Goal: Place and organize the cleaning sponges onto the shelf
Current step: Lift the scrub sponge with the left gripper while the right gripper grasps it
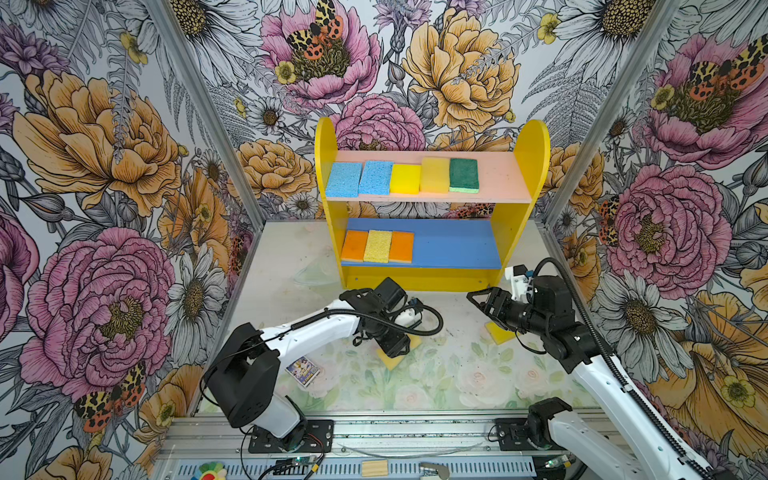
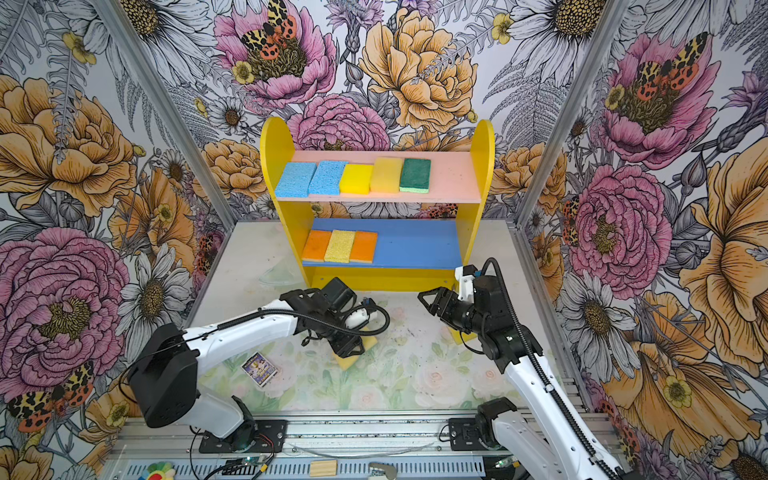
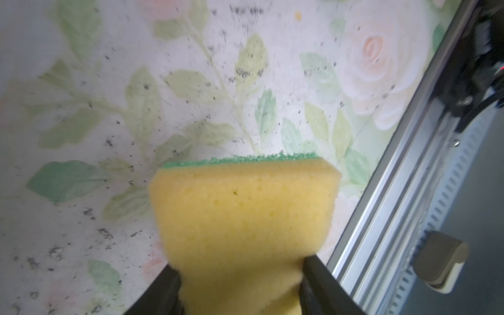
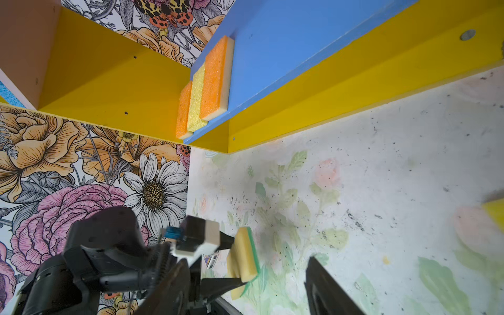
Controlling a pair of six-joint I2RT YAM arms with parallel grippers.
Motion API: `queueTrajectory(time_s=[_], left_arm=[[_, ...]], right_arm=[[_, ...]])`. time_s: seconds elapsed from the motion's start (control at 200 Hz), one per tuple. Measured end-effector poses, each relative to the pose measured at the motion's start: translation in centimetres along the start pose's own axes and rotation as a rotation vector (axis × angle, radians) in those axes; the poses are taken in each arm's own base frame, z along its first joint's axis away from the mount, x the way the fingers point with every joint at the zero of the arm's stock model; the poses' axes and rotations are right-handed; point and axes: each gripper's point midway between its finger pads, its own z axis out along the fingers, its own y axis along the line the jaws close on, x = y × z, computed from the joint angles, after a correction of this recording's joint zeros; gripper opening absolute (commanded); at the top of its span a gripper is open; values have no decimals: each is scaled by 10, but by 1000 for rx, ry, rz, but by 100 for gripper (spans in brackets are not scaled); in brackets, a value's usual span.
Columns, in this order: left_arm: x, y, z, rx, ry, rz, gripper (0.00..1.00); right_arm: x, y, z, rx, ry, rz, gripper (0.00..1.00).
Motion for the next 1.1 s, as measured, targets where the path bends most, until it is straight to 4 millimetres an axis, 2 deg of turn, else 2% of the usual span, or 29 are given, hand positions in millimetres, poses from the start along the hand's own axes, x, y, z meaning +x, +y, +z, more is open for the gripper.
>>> queueTrajectory(time_s=[0.105,0.24,0.41,0.575,0.68,0.78,0.89,1.1], left_arm=[[-33,11,-44,104,-275,-149,61],[-63,26,-90,278,-593,-330,60],[-96,25,-125,501,-770,-433,58],[-130,18,-164,717,-939,-465,58],[-139,12,-172,823,-974,-479,58],[-141,-10,-176,903,-966,-445,59],[-141,-31,-186,951,-975,-382,59],[-140,-40,-199,967,-1009,-331,60]], right_arm=[[0,2,0,-4,2,-1,69],[-1,13,1,-37,33,-6,68],[7,30,9,-115,113,-21,66],[35,64,16,-215,228,-90,67],[40,90,18,-316,257,-97,67],[32,112,21,-416,239,-61,67],[27,125,27,-488,232,-1,67],[34,150,38,-574,284,86,65]])
